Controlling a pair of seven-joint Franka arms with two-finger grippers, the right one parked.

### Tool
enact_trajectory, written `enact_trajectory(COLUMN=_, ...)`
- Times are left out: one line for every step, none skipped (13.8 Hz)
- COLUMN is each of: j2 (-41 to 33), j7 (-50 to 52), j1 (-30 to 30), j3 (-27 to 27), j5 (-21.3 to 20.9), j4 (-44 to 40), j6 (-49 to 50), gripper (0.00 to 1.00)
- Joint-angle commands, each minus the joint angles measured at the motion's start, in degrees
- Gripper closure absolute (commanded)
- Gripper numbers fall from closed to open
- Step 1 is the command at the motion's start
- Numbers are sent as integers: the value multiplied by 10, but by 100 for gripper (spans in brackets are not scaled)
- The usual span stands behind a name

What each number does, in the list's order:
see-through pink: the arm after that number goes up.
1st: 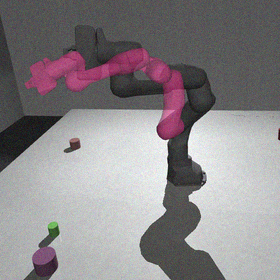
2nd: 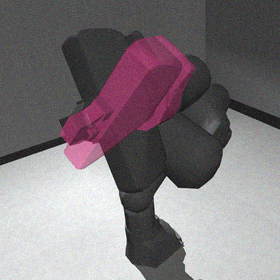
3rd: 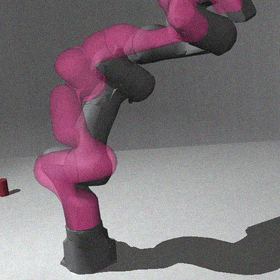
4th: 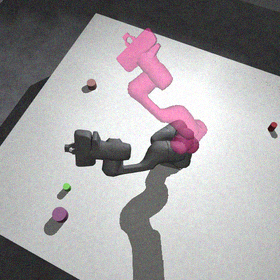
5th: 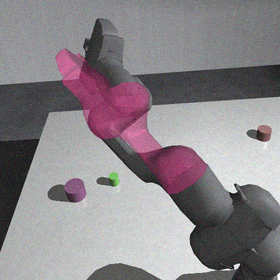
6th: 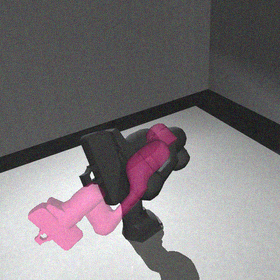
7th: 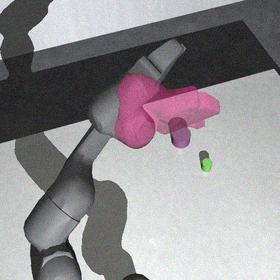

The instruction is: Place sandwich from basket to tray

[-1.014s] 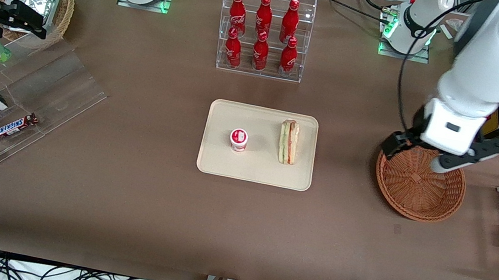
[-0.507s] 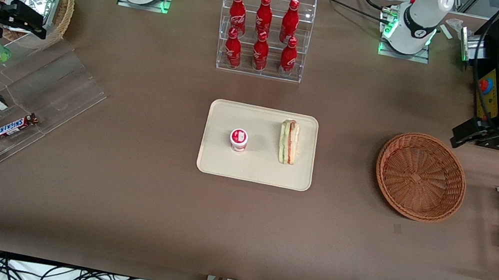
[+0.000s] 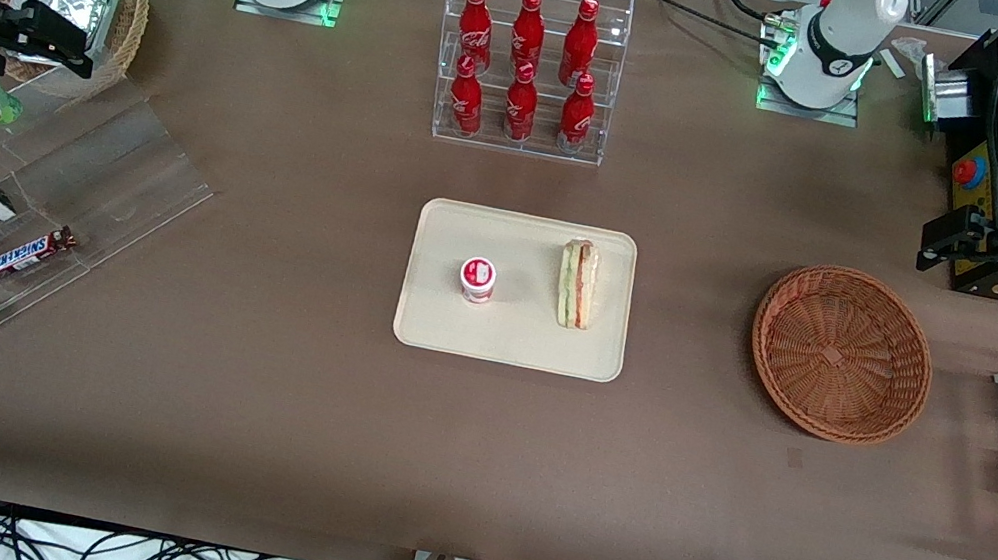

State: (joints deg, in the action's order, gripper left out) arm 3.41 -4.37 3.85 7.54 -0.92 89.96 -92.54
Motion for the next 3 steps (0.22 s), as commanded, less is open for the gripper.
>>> enact_trajectory(j2=-8, j7=-28, j1=-6, j3=-9, j5=13, j4=0, j6=10, gripper=0)
enact_trajectory(j2=-7, j7=-28, j1=-7, j3=-6, j5=13, j4=0, j6=10, gripper=0)
enact_trajectory(j2=-7, j7=-29, j1=-7, j3=-5, j5=13, j4=0, j6=8, gripper=0)
